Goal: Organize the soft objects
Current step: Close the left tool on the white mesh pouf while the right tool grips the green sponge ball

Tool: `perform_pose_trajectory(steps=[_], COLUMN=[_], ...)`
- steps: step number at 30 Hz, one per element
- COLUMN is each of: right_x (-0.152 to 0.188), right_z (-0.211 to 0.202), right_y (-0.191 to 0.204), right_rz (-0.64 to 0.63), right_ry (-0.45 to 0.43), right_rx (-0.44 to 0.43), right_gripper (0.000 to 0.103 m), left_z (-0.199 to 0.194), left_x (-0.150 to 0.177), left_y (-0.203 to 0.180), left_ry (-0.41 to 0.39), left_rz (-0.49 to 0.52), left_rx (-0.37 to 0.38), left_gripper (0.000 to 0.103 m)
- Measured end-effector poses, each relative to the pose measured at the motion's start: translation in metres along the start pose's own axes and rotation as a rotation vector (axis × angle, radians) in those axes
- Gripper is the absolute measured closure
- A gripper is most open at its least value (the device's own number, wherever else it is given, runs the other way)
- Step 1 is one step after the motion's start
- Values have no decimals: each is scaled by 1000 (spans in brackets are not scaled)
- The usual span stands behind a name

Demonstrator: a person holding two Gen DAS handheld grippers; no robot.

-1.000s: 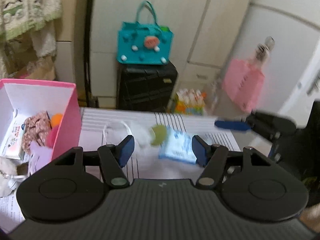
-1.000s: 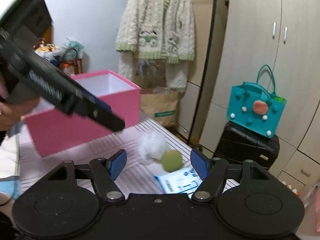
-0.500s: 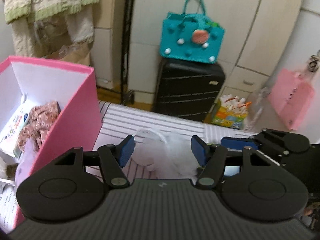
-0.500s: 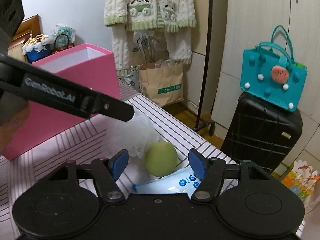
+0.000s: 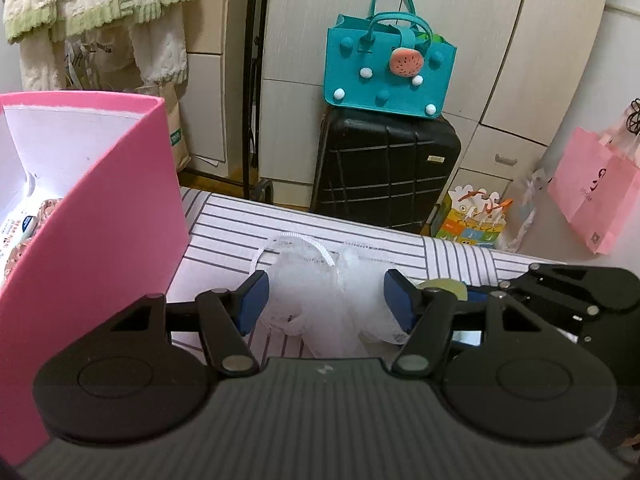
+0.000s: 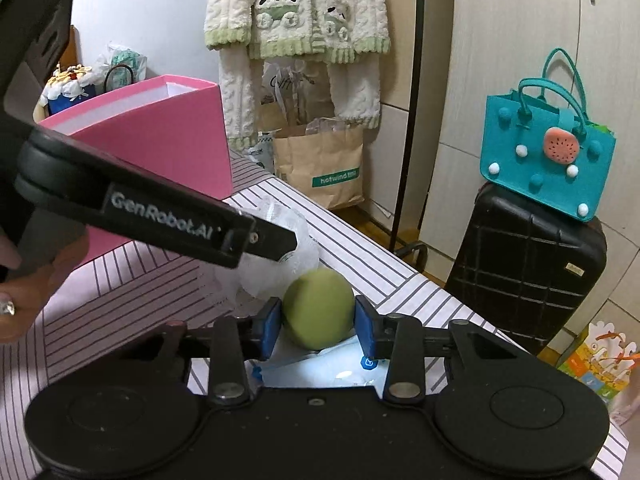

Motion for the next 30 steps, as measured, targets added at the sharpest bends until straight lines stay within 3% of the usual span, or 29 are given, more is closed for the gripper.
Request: perform_pose_trajectory(steps=[15, 17, 19, 20, 24, 30], right_x=[-1, -1, -1, -1, -1, -3], right_z=[-1, 0, 0, -1, -6, -41], right_y=[4, 2, 2, 3, 7, 19], right_rz=[10, 21, 21, 23, 49, 79], right_ry=[-7, -6, -3, -4, -15, -79], right_rx=[25, 19, 23, 25, 37, 55], right_gripper=[59, 60, 60, 60, 60, 60], left_z=[13, 14, 12, 10, -4, -43], left_x=[4, 5, 7, 8, 9, 8], left_y=[15, 15, 15, 15, 12, -3], left_ry=[29, 27, 30, 30, 6, -33], left_rz=[-106, -121, -140, -158, -183, -103], left_rx=[75, 89, 116, 132, 142, 152], left_gripper=[39, 45, 59, 62, 67, 71])
Point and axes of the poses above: each gripper's, at about its wrist camera, not at the fingertips, and z roughly the way its jaws point, y to its left, x to its underside, the point moved 2 cm from there along z, roughly the way its jaws point, and after that the axes turned 9 degrees about x, right-handed, at the moved point
